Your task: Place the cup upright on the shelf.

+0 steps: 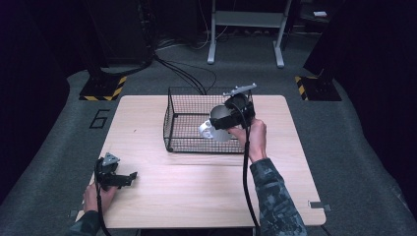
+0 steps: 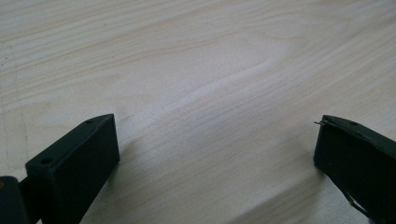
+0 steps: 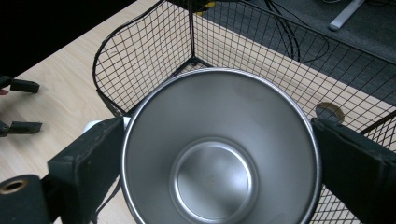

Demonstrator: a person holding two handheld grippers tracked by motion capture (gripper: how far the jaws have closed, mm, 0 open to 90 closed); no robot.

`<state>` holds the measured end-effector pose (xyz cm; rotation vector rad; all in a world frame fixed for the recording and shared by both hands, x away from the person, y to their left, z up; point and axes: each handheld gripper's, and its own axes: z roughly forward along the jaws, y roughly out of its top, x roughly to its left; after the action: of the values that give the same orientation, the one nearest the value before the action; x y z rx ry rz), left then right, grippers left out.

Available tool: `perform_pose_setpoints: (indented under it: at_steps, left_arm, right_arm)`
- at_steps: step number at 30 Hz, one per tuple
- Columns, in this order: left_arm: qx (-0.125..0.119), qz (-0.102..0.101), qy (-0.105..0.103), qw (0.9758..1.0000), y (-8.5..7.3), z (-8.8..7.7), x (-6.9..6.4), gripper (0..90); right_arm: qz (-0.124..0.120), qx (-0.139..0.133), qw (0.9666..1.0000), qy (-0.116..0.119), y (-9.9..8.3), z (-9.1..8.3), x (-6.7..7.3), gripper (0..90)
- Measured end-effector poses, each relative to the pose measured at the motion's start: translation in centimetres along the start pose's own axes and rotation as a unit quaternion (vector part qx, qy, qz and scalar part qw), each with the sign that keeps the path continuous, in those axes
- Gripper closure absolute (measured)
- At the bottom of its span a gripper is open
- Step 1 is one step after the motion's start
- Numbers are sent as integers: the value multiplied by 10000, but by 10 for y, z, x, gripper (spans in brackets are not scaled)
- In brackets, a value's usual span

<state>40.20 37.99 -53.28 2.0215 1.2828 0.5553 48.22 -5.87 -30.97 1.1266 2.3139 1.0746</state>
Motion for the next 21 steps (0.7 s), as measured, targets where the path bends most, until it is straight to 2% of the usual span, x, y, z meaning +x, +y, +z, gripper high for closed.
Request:
perform_pose_setpoints:
  at_steps: [2,13,15,19,21]
  left_arm:
    - [2,1,-1,10000,0,0,0,1]
    - [1,-1,0,10000,0,0,0,1]
    - [2,2,0,10000,0,0,0,1]
    - [1,0,-1,10000,0,0,0,1]
    - [4,0,0,10000,0,0,0,1]
  right_arm:
    - [60,25,10000,-26,3,2,-1,60]
    - [-23,106,9999,-65,15,12,-11,60]
    - [99,134,9998,-88,16,13,-11,60]
    - [62,126,9998,-108,18,17,-16,60]
    - [156,183,9996,-120,19,18,-17,60]
